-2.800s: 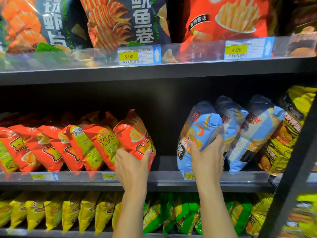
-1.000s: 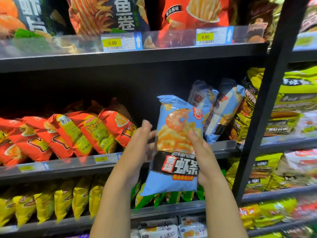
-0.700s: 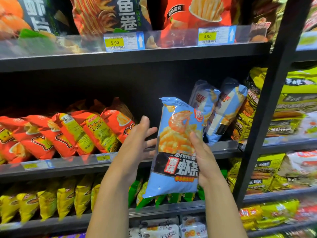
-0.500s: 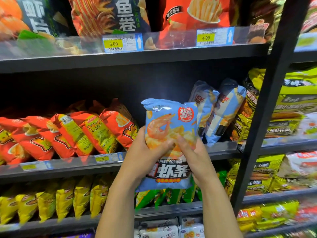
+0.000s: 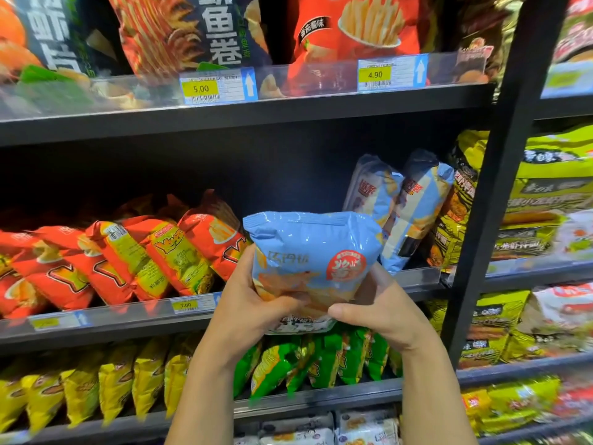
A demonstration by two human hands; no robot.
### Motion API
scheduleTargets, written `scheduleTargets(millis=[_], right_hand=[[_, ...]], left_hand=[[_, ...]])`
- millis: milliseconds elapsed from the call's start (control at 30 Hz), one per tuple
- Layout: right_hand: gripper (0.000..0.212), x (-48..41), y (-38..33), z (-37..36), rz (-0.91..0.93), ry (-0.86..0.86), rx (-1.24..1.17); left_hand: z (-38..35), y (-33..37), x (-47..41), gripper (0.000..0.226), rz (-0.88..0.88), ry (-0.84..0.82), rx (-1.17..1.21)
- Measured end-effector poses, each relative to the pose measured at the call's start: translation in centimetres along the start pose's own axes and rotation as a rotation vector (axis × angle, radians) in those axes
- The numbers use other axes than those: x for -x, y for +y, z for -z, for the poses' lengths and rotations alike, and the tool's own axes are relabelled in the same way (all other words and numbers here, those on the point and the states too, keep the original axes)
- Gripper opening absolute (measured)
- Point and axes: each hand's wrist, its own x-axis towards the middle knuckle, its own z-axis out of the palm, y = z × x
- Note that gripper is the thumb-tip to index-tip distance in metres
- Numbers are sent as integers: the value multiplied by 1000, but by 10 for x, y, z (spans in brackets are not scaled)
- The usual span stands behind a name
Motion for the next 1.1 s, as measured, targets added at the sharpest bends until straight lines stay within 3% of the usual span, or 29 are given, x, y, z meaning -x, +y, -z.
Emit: scheduleTargets(millis=[200, 433, 567, 633, 733, 833, 1000, 1100], right_hand=[[56, -9, -6, -5, -79, 44, 32], [52, -21, -16, -6, -288, 112, -75], [46, -19, -31, -9, -456, 142, -176], [42, -8, -34, -10, -401, 88, -197], [30, -7, -32, -5, -381, 84, -320], [44, -13, -29, -8, -487, 158, -336], [45, 0, -16, 3, -257, 199, -317], [46, 4, -5, 11, -155, 317, -172]], left_hand=[[-2, 9, -8, 72, 106, 0, 56], [-11, 23, -16, 42, 399, -76, 300], [-21, 27, -20, 56, 600, 11, 427], [-25, 27, -20, 61, 635, 32, 438], [-30, 28, -20, 54, 625, 43, 428], [-35, 24, -19, 51, 552, 62, 407], [-44, 19, -16, 63, 401, 35, 168], [-51, 8, -17, 68, 231, 242, -162]])
